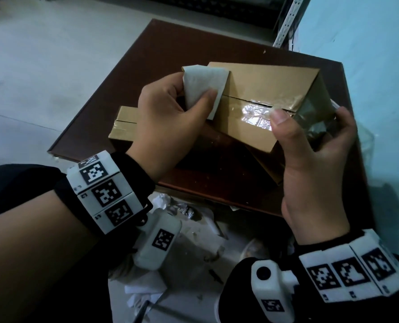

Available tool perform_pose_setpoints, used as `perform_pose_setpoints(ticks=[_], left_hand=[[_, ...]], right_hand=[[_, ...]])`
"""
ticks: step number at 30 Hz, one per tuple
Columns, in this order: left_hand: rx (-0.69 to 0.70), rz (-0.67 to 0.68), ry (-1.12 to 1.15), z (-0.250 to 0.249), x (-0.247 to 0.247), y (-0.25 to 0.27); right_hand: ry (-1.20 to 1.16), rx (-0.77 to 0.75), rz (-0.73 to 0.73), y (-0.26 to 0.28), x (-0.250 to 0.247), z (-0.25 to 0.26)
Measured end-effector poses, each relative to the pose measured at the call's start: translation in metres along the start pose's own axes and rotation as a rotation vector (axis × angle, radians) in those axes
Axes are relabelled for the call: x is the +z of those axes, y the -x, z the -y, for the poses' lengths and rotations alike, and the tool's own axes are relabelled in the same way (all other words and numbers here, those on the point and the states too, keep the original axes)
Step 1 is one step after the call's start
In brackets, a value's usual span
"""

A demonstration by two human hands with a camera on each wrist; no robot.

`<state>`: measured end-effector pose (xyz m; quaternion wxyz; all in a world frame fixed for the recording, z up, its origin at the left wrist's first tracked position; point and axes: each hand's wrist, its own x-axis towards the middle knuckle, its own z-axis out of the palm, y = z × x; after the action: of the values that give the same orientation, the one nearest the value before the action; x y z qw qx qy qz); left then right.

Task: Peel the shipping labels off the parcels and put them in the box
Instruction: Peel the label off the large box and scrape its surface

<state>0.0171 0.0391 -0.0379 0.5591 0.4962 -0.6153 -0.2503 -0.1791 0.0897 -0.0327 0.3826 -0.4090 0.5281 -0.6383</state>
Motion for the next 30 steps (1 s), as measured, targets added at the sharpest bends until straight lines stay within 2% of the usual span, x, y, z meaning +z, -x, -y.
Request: perform_pose_setpoints(ticks=[20, 30], left_hand=[[-0.029, -0.009, 0.037, -0.0019, 0.0018, -0.0019], [-0.099, 0.027, 0.123, -0.0013, -0.0005, -0.0038]], right_hand=[[0.003, 0.027, 0.012, -0.0015, -0.0035, 0.0015], [-0.024, 0.027, 0.013, -0.0028, -0.0026, 0.0017]])
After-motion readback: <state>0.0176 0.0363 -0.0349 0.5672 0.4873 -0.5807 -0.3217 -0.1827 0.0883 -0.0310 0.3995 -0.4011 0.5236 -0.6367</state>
